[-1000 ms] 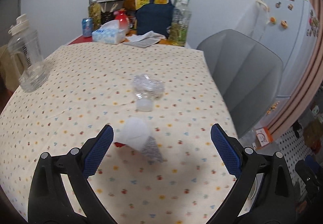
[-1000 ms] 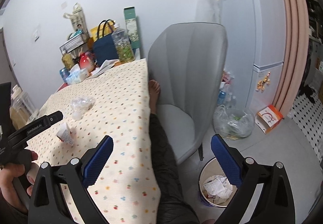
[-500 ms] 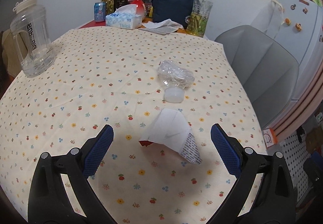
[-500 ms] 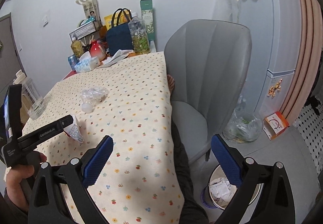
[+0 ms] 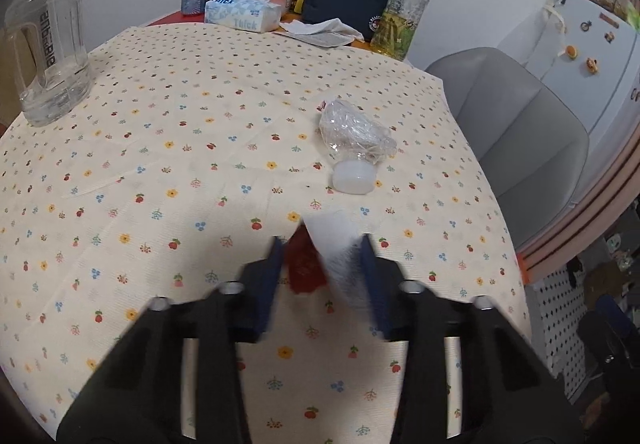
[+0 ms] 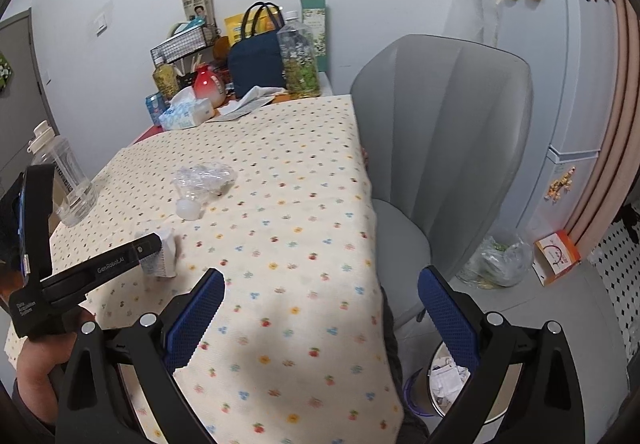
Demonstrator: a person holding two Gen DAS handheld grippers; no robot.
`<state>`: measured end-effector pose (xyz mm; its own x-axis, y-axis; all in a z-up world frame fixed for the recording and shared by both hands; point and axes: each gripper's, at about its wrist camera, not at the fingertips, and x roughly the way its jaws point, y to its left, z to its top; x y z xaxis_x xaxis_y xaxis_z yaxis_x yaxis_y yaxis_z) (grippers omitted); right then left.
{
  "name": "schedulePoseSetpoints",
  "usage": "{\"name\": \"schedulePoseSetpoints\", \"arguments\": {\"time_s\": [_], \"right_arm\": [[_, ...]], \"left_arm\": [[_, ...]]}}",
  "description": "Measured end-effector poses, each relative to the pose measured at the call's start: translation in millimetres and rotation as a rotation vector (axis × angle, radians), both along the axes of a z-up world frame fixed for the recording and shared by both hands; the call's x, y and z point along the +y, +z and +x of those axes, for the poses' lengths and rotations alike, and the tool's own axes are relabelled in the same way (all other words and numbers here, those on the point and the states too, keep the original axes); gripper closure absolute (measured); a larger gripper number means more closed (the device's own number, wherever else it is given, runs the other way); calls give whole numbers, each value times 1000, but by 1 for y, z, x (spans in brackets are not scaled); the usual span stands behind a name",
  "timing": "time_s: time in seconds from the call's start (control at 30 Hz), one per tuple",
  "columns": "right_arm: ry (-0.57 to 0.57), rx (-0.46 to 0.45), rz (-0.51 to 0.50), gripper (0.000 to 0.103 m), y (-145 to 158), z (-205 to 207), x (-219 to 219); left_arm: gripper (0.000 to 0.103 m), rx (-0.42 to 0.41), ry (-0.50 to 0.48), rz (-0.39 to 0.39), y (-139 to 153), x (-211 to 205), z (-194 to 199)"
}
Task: Collect trash
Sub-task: 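Close the left gripper on the red-and-white wrapper and lift it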
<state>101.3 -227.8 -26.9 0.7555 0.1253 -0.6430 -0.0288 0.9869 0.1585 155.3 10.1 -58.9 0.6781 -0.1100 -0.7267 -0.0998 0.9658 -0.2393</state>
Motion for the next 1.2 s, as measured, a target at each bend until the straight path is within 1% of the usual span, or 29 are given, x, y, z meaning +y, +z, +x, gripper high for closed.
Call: {"name": "schedulePoseSetpoints", "arguments": {"time_s": [0.03, 0.07, 0.1, 0.37, 0.53, 0.6, 0.63, 0.67, 0.7, 0.73, 0.83, 0.93, 1.07, 1.2], "right_arm": [[5, 0, 0, 8, 0, 1, 3], [12, 0, 0, 8, 1, 3, 7], [21, -1, -1, 8, 1, 4, 12], [83, -8, -10, 8, 5, 13, 46], [111, -12, -19, 8, 8, 17, 63], [108, -14, -17, 8, 9, 16, 62], [103, -16, -17, 8, 9, 15, 61], [97, -15, -17, 8, 9, 15, 58], [88, -13, -15, 8, 8, 14, 54], [80, -11, -14, 8, 8, 13, 50], [52, -5, -10, 8, 5, 10, 36], [24, 2, -1, 8, 1, 9, 21], [-3, 9, 12, 8, -3, 7, 3], [-20, 10, 22, 8, -4, 7, -9]], "left_arm": [[87, -3, 3, 4, 2, 2, -1], [96, -8, 6, 7, 4, 4, -2], [102, -10, 13, 15, 6, 7, -4], [102, -46, 71, 13, 19, 40, -17], [102, -65, 84, -12, 25, 53, -20], [95, -48, 66, -49, 22, 53, -17], [77, -45, 56, -57, 21, 52, -16], [55, -55, 52, -57, 21, 48, -17], [51, -67, 51, -55, 21, 46, -17], [50, -73, 46, -52, 21, 42, -17], [50, -59, 18, -53, 18, 31, -12], [42, -55, -9, -41, 14, 15, -10], [41, -34, -36, -33, 8, -2, -3], [42, 0, -36, -30, -4, -11, 5]]}}
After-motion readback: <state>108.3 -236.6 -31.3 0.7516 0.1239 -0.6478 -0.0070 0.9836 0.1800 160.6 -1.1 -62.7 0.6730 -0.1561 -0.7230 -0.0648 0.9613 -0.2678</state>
